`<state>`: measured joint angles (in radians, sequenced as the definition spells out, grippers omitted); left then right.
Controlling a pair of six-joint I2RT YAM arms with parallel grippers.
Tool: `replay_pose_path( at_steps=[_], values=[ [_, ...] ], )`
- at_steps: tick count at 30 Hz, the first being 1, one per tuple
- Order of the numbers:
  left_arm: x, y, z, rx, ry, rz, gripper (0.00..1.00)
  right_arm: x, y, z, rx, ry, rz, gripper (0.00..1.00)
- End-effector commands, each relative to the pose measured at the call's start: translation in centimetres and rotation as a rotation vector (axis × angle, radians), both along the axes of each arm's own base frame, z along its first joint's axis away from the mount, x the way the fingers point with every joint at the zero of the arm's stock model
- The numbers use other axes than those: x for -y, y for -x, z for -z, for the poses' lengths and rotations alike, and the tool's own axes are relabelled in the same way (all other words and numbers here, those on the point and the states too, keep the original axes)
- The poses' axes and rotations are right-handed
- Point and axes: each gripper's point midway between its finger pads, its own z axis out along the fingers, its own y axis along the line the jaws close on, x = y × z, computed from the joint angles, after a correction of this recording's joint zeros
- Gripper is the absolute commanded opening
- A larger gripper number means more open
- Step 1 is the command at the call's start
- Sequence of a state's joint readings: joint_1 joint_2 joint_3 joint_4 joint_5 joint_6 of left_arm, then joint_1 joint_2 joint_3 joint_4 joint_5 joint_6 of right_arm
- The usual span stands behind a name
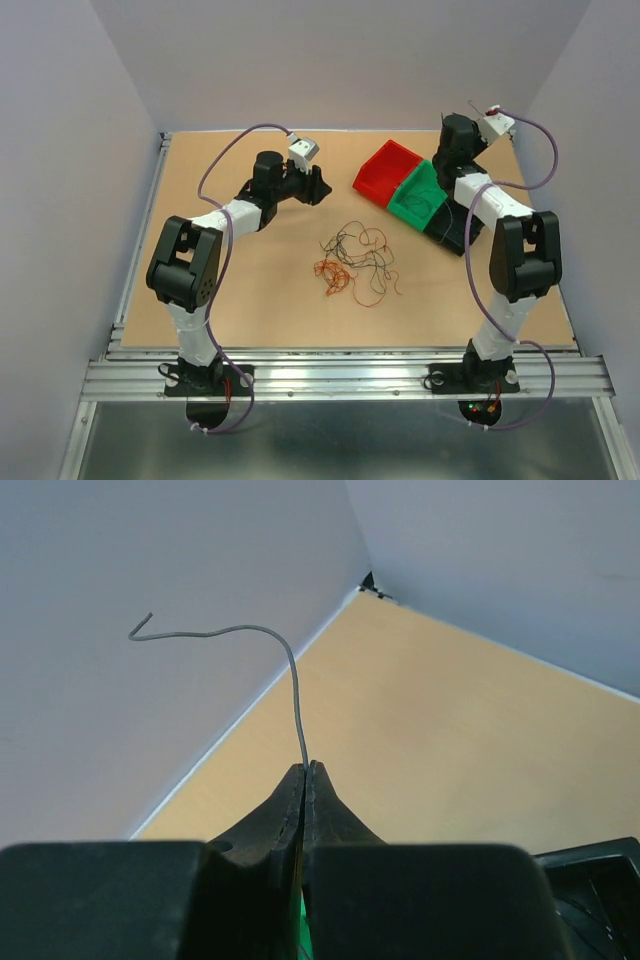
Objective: Untangle the cables
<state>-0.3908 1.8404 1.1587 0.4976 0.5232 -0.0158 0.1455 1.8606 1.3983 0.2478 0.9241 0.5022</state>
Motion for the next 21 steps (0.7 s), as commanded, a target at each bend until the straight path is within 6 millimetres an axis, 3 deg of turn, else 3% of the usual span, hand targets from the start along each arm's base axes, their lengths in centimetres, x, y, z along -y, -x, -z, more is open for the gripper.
replay_pose_path(
  at_steps=[1, 5, 8, 9, 10, 14, 21],
  values=[
    [0.2, -0.2, -3.6, 0.1, 0.035, 0.011, 0.57, 0.7, -0.2, -2.6, 0.059, 0.025, 0.071, 0.0],
    [0.2, -0.3, -3.7, 0.102, 0.035, 0.012, 0.57, 0.4, 0.2, -2.7, 0.126, 0.012, 0.046, 0.01],
    [0.2, -0.2, -3.9, 0.104, 0.037, 0.013, 0.57, 0.1, 1.1, -1.5, 0.137, 0.003, 0.035, 0.01],
    [0.2, -0.1, -3.9, 0.105, 0.036, 0.012, 0.57, -0.1, 2.0, -0.1, 0.113, 0.01, 0.031, 0.01],
    [0.1, -0.1, -3.9, 0.104, 0.037, 0.013, 0.57, -0.1, 2.2, -0.5, 0.159, 0.009, 0.031, 0.01],
    [0.1, 0.1, -4.3, 0.112, 0.039, 0.015, 0.57, -1.6, 3.7, 0.6, 0.135, 0.066, 0.016, 0.01],
    [0.0, 0.3, -4.7, 0.12, 0.041, 0.012, 0.57, -6.5, 4.5, 2.7, 0.047, 0.137, -0.076, 0.0]
  ],
)
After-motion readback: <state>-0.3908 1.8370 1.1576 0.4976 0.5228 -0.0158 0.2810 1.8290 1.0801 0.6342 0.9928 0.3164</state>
